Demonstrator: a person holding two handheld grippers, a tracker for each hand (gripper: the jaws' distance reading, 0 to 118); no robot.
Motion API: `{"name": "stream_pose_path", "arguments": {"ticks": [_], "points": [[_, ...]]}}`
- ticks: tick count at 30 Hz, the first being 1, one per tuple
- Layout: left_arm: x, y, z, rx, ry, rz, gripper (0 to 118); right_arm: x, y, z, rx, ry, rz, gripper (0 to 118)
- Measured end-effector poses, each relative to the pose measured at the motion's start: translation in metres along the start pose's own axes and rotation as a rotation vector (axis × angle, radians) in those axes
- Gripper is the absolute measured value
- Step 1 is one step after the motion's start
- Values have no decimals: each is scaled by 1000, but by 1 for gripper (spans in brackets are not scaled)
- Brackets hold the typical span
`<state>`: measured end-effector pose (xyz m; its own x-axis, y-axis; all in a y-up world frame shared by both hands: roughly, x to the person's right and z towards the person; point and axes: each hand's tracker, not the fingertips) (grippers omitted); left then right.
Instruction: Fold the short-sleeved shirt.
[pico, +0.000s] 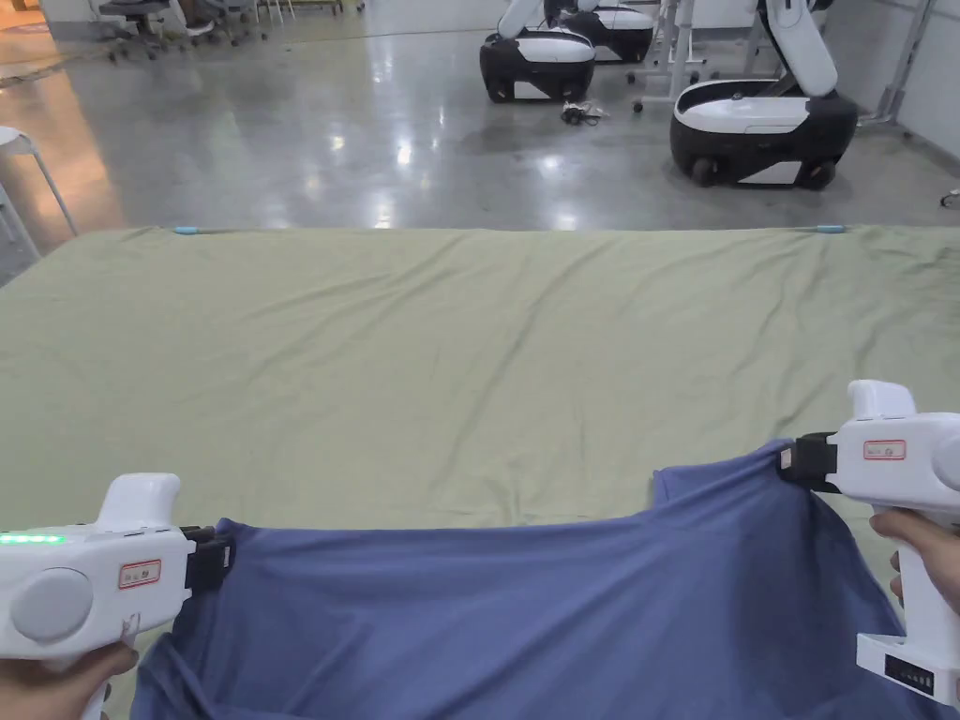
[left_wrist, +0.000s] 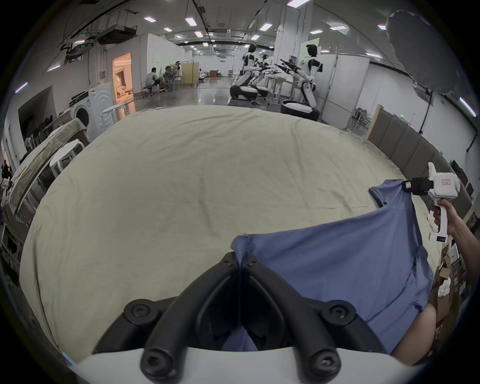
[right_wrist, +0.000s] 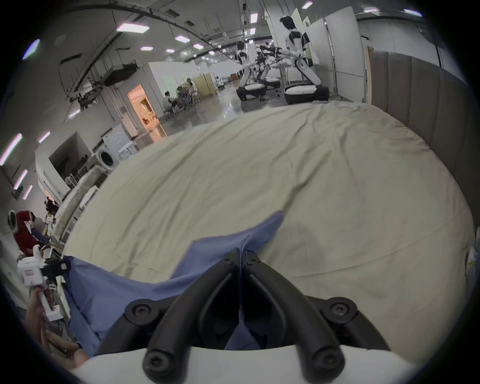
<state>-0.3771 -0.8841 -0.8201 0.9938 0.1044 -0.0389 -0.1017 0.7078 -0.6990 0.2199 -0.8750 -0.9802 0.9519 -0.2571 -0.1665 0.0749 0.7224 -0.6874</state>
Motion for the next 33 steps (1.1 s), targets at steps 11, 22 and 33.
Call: {"name": "stream_pose_path", "arguments": {"ticks": [11,22,33], "points": [[6,-34,119,36,-76,-118,0,15,-64,189,104,97,-12,2],[21,-162,140,-80,-59,-113,0,32,-205,222,-113,6,-45,2],[7,-161,142,51,-13,29,114,20,-224,226,-14,-18,-103,111]]}}
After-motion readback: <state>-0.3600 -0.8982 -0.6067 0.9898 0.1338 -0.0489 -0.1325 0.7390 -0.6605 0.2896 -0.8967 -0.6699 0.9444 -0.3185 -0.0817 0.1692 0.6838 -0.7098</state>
